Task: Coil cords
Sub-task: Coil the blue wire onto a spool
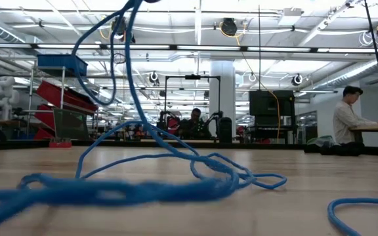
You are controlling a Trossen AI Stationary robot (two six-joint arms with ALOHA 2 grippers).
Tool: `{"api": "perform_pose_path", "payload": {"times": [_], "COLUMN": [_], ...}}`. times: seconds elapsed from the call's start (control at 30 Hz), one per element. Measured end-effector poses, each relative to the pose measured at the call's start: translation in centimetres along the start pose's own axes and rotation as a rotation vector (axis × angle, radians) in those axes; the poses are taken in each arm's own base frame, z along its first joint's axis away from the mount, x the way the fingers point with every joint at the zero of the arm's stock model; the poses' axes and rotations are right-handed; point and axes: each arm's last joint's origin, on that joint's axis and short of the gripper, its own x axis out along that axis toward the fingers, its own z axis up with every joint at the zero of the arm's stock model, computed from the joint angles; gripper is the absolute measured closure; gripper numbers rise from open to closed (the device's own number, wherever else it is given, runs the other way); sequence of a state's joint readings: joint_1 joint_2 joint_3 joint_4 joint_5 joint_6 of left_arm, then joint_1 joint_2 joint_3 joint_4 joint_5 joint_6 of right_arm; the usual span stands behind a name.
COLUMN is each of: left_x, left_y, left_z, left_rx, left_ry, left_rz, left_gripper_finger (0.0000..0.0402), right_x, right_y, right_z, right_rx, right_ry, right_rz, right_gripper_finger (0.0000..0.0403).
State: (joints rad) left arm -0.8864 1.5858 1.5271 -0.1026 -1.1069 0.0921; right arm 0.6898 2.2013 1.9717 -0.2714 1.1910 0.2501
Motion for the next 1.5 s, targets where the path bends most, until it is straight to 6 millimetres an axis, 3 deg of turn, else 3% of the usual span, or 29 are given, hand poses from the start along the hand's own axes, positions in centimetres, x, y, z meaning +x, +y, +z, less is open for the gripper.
{"api": "perform_pose_path", "payload": {"times": [0.23, 0.6, 0.8, 0.97, 1.5], "left_x": [-0.7, -2.2, -2.3, -2.3, -2.1], "left_y": [-0.4, -1.1, -1.1, -1.0, -1.2], "left_z": [0.2, 0.1, -1.2, -2.0, -3.2], "left_rx": [0.018, 0.152, 0.303, 0.392, 0.520], "left_ry": [-0.010, -0.010, 0.054, 0.098, 0.146], "left_rz": [-0.051, -0.074, -0.084, -0.085, -0.047], "left_gripper_finger": [0.0395, 0.0395, 0.0395, 0.0395, 0.0395], "right_x": [-0.3, -3.9, -5.4, -5.7, -6.0], "right_y": [0.0, 1.1, 0.5, 0.5, 0.0], "right_z": [0.0, -0.2, 1.2, 1.7, 2.5], "right_rx": [-0.002, -0.005, 0.079, 0.141, 0.204], "right_ry": [-0.013, -0.062, -0.070, -0.046, -0.059], "right_rz": [-0.041, -0.080, -0.024, 0.084, 0.084], "right_gripper_finger": [0.0403, 0.0403, 0.0403, 0.0403, 0.0403]}}
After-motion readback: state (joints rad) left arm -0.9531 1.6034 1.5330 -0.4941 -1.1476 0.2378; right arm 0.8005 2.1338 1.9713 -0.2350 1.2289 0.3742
